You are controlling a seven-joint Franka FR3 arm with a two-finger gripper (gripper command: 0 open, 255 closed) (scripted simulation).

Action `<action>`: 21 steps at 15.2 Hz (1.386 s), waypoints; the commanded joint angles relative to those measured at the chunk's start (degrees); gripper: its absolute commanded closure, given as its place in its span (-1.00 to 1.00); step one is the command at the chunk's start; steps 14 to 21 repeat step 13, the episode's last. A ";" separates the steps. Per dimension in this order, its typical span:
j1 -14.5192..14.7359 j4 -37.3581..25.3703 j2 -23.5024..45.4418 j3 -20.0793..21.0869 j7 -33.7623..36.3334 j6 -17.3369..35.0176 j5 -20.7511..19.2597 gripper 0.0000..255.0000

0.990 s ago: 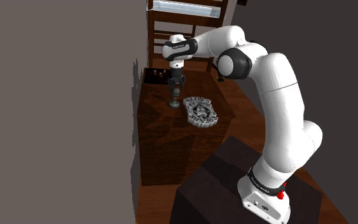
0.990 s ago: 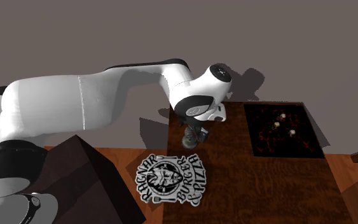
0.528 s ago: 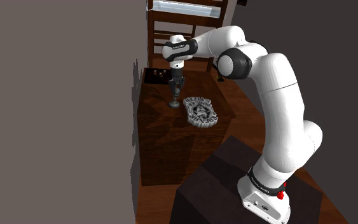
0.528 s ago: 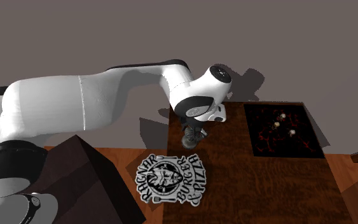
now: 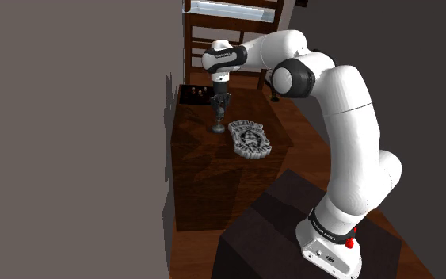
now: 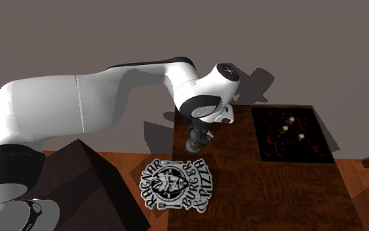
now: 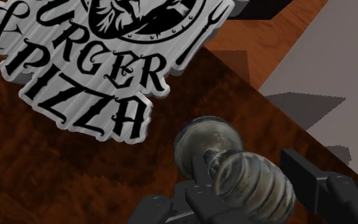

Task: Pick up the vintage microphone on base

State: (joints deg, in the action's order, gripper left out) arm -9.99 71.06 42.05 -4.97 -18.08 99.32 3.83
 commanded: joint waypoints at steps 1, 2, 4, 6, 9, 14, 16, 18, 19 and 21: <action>-0.06 -0.91 -0.36 -0.03 -0.01 -1.27 -0.04 1.00; -0.06 -1.28 -0.61 -0.05 0.00 -1.88 -0.06 1.00; -0.08 -2.16 -1.01 -0.07 0.04 -3.16 -0.10 1.00; -0.10 -3.17 -1.33 -0.08 0.08 -4.49 -0.13 1.00; -0.15 -4.82 -1.73 -0.11 0.13 -6.54 -0.17 1.00; -0.18 -6.14 -1.93 -0.12 0.17 -8.06 -0.19 1.00; -0.18 -6.14 -1.93 -0.12 0.17 -8.06 -0.19 1.00; -0.18 -6.14 -1.93 -0.12 0.17 -8.06 -0.19 1.00; -0.18 -6.14 -1.93 -0.12 0.17 -8.06 -0.19 1.00; -0.18 -6.14 -1.93 -0.12 0.17 -8.06 -0.19 1.00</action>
